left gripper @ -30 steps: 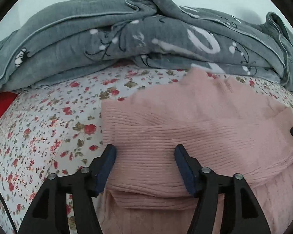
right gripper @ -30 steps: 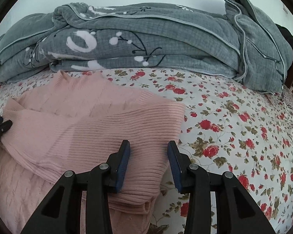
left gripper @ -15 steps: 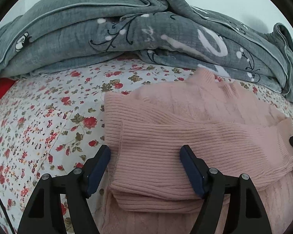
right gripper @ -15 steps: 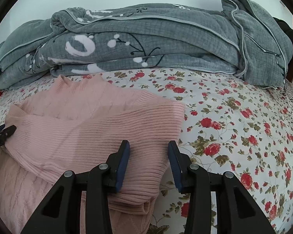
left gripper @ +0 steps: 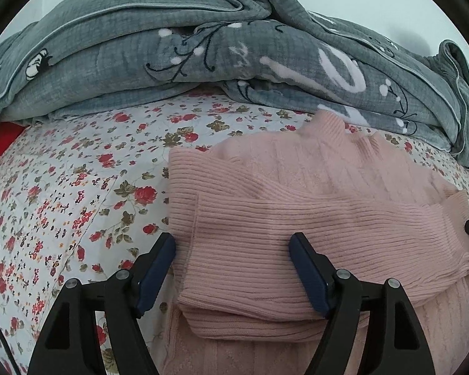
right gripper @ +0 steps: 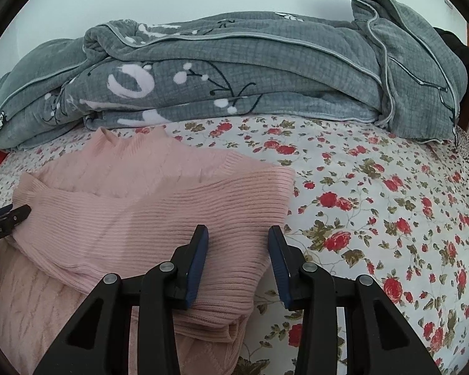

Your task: Fold small clothes

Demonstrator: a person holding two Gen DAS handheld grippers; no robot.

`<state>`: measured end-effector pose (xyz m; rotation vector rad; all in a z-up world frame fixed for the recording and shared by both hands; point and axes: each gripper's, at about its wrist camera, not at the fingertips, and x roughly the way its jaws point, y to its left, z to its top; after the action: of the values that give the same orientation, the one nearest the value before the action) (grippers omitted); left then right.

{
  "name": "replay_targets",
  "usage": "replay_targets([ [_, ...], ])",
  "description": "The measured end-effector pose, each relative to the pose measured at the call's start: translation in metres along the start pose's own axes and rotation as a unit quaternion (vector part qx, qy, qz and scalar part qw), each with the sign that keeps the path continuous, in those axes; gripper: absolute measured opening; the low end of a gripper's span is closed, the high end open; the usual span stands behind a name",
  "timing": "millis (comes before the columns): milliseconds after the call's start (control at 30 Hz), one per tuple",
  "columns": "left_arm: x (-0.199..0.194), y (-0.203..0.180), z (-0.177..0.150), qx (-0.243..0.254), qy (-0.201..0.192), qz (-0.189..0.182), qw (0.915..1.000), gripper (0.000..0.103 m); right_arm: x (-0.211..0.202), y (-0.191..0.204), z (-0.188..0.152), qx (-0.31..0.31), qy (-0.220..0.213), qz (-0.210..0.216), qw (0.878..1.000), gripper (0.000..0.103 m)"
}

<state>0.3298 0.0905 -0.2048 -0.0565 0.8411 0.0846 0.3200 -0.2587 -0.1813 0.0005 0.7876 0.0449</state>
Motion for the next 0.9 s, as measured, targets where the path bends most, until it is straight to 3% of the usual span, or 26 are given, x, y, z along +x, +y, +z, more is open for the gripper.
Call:
replay_targets([
  [900, 0.0016, 0.0034, 0.0004, -0.01, 0.004, -0.009, 0.9999, 0.078, 0.0002, -0.0027, 0.0008, 0.009, 0.0, 0.015, 1.0, 0.036],
])
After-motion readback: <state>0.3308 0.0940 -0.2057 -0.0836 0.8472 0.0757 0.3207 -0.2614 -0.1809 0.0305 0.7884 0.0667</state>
